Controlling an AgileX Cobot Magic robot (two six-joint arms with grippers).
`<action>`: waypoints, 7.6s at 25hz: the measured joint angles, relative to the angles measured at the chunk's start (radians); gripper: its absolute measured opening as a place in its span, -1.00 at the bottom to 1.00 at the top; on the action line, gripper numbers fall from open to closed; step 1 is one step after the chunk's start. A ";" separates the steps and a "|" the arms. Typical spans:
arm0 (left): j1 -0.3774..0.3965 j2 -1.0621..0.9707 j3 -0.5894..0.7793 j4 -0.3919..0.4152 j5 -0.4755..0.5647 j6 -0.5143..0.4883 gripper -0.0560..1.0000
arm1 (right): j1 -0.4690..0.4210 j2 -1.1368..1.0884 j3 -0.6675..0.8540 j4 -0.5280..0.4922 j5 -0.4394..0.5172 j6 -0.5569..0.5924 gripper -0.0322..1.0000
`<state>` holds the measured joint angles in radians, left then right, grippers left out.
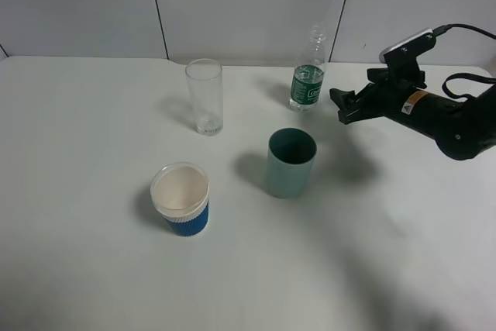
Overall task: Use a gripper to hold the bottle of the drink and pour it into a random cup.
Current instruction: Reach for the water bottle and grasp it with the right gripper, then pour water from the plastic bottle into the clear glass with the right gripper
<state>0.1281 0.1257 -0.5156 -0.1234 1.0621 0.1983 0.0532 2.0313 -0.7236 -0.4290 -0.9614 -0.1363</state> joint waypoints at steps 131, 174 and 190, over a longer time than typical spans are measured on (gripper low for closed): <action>0.000 0.000 0.000 0.000 0.000 0.000 0.99 | 0.441 0.047 -0.690 -0.436 0.854 0.388 0.15; 0.000 0.000 0.000 0.000 0.000 0.000 0.99 | 0.552 0.034 -0.715 -0.933 1.167 0.230 0.15; 0.000 0.000 0.000 0.000 0.000 0.000 0.99 | 0.592 0.033 -0.780 -0.935 1.193 0.085 0.15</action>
<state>0.1281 0.1257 -0.5156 -0.1234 1.0621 0.1983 0.6456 2.0641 -1.5035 -1.3638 0.2319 -0.0513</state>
